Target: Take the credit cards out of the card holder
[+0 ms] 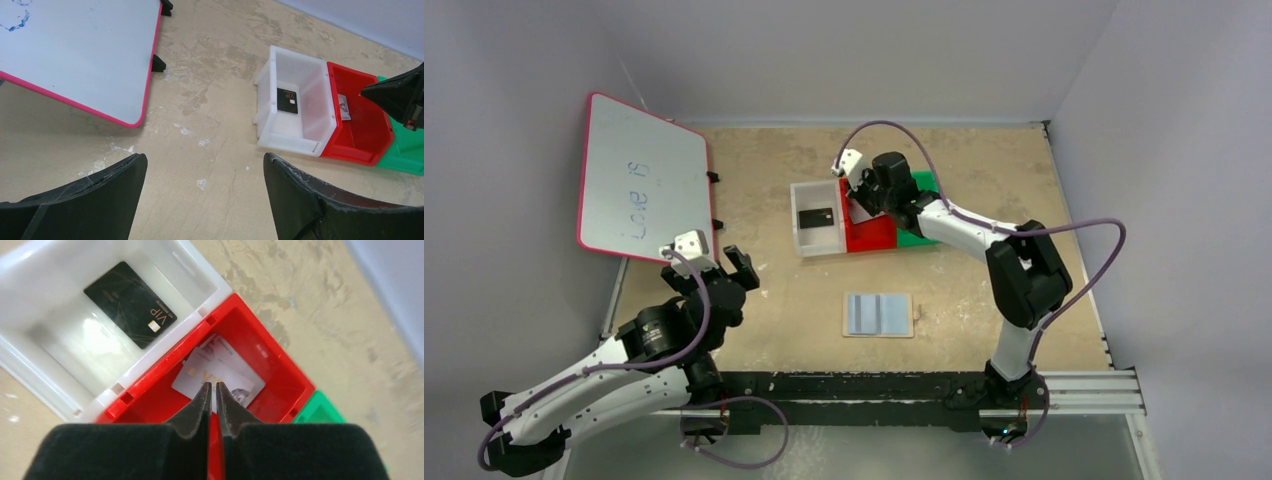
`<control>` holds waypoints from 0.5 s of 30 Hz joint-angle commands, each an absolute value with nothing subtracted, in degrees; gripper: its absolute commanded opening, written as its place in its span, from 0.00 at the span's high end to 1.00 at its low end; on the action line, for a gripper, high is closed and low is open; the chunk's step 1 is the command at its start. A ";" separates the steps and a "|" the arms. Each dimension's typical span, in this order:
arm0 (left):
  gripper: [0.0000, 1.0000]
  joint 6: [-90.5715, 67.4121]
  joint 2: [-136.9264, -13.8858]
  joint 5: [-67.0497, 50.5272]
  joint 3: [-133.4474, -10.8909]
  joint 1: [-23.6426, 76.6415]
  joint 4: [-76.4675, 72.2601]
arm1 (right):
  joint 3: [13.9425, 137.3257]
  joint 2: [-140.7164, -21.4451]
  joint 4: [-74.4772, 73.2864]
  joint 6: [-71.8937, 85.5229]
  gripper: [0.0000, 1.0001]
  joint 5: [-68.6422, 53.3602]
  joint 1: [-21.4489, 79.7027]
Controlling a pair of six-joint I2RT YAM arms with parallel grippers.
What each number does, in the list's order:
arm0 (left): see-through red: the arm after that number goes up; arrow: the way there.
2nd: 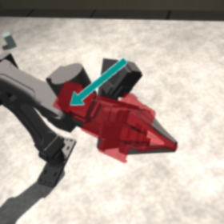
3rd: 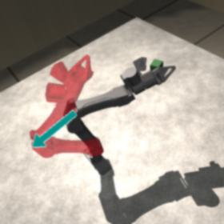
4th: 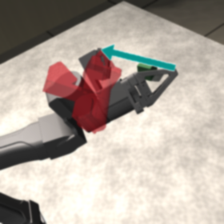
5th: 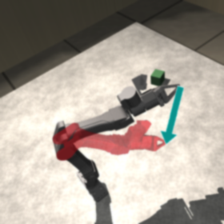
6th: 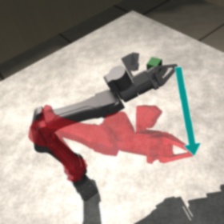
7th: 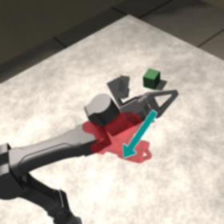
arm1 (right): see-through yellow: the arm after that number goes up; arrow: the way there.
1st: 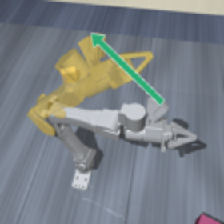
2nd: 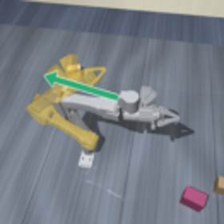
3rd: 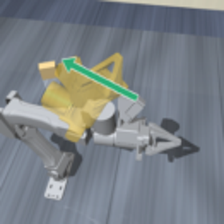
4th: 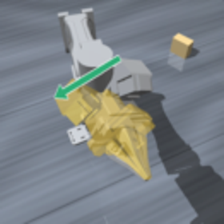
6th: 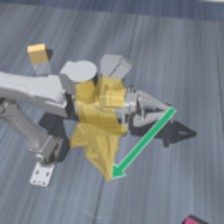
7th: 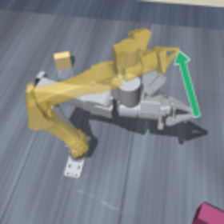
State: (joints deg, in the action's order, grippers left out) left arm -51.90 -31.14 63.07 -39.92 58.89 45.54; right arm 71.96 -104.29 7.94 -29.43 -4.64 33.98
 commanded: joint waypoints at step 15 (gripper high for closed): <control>0.14 -52.27 -32.01 64.68 -42.45 59.06 46.00 | 75.84 -110.88 -5.53 9.47 1.00 3.48 33.62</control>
